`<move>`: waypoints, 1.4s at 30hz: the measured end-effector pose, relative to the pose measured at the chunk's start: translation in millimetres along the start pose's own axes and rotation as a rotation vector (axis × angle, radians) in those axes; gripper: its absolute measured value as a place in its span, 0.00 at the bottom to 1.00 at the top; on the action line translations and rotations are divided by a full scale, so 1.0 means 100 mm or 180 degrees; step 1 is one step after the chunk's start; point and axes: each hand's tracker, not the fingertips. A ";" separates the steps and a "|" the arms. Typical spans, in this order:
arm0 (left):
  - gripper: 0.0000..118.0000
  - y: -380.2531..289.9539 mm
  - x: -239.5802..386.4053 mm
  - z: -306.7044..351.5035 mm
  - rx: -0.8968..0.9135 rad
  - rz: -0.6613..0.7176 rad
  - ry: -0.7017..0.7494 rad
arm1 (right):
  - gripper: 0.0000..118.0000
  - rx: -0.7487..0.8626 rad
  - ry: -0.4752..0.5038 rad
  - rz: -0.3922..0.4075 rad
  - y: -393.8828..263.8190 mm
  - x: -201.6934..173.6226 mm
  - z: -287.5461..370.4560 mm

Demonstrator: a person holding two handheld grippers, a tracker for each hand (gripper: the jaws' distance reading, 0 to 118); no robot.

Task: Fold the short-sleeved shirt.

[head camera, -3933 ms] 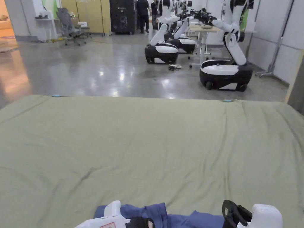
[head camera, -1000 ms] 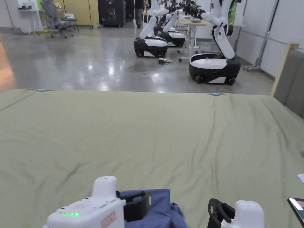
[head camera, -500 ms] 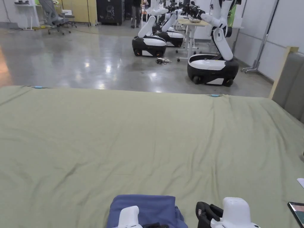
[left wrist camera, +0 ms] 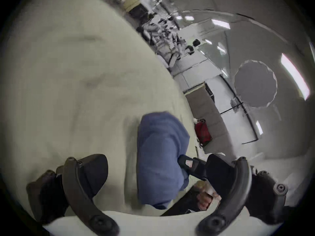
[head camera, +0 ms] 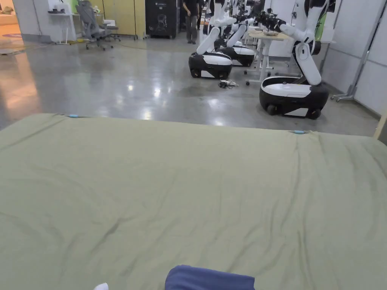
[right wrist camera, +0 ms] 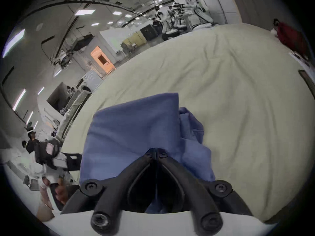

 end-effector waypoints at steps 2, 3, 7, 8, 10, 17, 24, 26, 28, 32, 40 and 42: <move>0.97 -0.06 -0.11 -0.22 -0.0017 0.0174 -0.0372 | 0.05 0.0004 -0.0050 0.0110 0.01 -0.02 -0.01; 0.95 -0.05 -0.11 -0.31 -0.0001 0.0228 -0.0606 | 0.05 0.0003 -0.0054 0.0127 0.01 -0.03 -0.01; 0.53 0.00 -0.05 -0.79 -0.0359 0.0573 -0.0613 | 0.05 0.0027 -0.0103 0.0184 0.01 -0.06 0.01; 0.53 0.01 -0.02 -0.88 -0.0397 0.0451 -0.0273 | 0.05 0.0040 -0.0128 0.0212 0.02 -0.07 0.03; 0.27 0.01 -0.01 -0.90 -0.0397 0.0399 -0.0256 | 0.05 0.0071 -0.0227 0.0297 0.04 -0.10 0.07; 0.27 0.38 0.22 -0.12 -0.0301 -0.0143 0.0132 | 0.05 0.0278 -0.0191 0.0438 0.09 -0.41 0.28; 0.27 1.28 -0.27 1.46 0.0078 -0.0519 0.0858 | 0.05 0.0259 -0.0083 0.0607 0.04 -0.92 0.16; 0.27 1.60 -0.52 1.89 0.0146 -0.0490 0.0974 | 0.05 0.0255 -0.0049 0.0604 0.00 -1.06 0.10; 0.27 1.92 -0.78 2.33 0.0206 -0.0432 0.1047 | 0.05 0.0229 -0.0018 0.0633 -0.04 -1.20 0.02; 0.27 2.39 -1.20 2.96 0.0193 -0.0367 0.1372 | 0.05 0.0164 -0.0051 0.0816 -0.10 -1.44 -0.08; 0.27 2.36 -1.47 3.15 0.0237 -0.0189 0.1572 | 0.05 0.0192 -0.0095 0.0886 -0.02 -1.56 -0.12; 0.49 2.34 -1.41 3.20 0.0357 -0.0188 0.1630 | 0.05 0.0210 -0.0091 0.0884 0.01 -1.56 -0.07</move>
